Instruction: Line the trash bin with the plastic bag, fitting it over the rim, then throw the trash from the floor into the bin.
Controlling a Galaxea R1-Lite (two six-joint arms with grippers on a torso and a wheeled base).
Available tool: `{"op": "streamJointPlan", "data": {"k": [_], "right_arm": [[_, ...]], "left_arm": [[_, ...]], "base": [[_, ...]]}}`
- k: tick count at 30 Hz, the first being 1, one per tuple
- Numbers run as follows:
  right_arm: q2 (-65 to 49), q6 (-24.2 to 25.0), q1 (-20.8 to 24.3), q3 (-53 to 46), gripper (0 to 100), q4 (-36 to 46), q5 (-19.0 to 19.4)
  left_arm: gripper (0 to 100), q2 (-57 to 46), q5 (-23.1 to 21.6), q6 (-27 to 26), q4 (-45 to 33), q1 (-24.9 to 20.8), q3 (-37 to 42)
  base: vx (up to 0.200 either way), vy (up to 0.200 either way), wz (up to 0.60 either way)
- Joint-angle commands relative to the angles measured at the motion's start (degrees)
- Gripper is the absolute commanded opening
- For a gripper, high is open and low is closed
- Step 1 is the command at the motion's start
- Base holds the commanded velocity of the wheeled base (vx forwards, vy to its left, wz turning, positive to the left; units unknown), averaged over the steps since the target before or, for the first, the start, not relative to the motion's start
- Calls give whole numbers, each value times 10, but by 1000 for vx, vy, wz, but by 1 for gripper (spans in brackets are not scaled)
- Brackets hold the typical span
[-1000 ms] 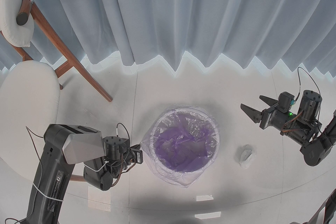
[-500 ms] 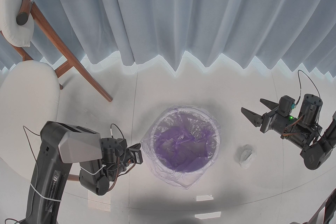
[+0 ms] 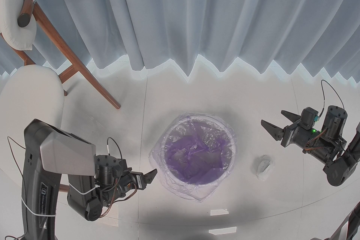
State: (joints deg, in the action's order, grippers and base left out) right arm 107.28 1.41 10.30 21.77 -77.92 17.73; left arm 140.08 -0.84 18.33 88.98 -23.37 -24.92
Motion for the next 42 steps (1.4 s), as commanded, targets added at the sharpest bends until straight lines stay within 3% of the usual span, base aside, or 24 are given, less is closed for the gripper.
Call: {"op": "streamJointPlan", "data": {"k": [1, 5, 10, 14, 16, 22, 29, 37, 42], "right_arm": [[9, 0, -5, -26, 100, -17, 0], [18, 2, -6, -67, 100, -48, -1], [11, 3, -20, -103, 100, -50, 0], [-9, 3, -21, -139, 100, -50, 0], [-22, 3, -21, -157, 100, -50, -1], [-65, 24, -22, -218, 100, -50, -16], [-86, 46, -27, -218, 100, -44, -36], [-80, 44, -26, -218, 100, -43, -36], [-73, 42, -20, -218, 100, -30, -35]], "left_arm": [[100, -76, 0, 3, 1, 12, 76], [100, -218, -1, 6, 0, 24, 166], [100, -433, -3, 69, -3, -2, 247], [100, -569, -2, 159, -73, -27, 249], [100, -617, -3, 167, -112, -27, 249], [100, -659, 10, 181, -192, -12, 249], [100, -707, -13, 217, -250, -5, 249], [100, -706, -7, 208, -279, -5, 249], [100, -713, 2, 166, -337, -4, 249]], "base": [[0, 0, 0], [0, 0, 0], [0, 0, 0], [0, 0, 0], [0, 0, 0], [0, 0, 0], [-57, 0, 0], [-200, -150, 0], [-200, 0, 0]]}}
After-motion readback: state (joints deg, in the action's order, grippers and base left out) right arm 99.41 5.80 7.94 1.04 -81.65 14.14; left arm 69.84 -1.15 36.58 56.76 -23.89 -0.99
